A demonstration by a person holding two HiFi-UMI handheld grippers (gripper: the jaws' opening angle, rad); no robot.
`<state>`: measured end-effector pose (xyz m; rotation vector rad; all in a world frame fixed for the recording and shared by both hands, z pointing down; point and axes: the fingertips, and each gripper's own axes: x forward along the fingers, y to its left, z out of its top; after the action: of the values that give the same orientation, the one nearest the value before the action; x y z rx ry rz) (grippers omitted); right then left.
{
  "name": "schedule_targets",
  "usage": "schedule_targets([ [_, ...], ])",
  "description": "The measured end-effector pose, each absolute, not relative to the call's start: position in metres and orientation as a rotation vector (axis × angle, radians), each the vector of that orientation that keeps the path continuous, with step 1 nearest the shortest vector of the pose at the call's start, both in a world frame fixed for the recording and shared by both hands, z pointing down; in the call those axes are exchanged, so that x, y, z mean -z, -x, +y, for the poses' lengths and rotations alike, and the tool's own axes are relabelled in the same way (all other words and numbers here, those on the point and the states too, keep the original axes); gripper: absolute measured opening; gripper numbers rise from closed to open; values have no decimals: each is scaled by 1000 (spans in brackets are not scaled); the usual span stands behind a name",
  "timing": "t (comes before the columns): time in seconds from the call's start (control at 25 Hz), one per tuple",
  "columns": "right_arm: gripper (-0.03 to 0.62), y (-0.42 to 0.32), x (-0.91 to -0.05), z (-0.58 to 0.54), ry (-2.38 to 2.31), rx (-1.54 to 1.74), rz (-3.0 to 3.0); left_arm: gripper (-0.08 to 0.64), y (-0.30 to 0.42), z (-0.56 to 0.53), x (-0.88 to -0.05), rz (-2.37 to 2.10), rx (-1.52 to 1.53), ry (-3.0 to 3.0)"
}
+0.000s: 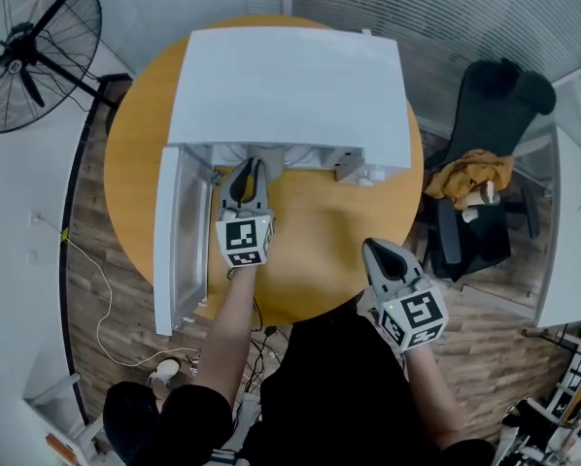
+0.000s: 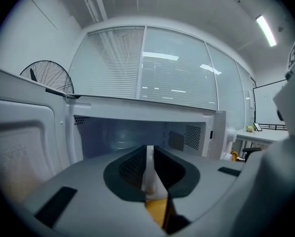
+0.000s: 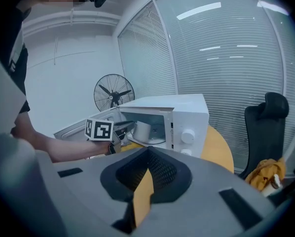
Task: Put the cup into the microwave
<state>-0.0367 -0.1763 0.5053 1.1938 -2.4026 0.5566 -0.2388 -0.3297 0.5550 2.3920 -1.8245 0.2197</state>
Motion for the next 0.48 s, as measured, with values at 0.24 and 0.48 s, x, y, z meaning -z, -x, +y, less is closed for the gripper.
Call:
schedule_targets([
  [0.24,9,37,-507,-176,-1188,-562,-2402,41,239,-334,-561,-1843,-218,-2389],
  [0.48,9,36,-512,-177,-1184,-572,-2401,44,235,-331,-571,-1866,-263,-2395],
])
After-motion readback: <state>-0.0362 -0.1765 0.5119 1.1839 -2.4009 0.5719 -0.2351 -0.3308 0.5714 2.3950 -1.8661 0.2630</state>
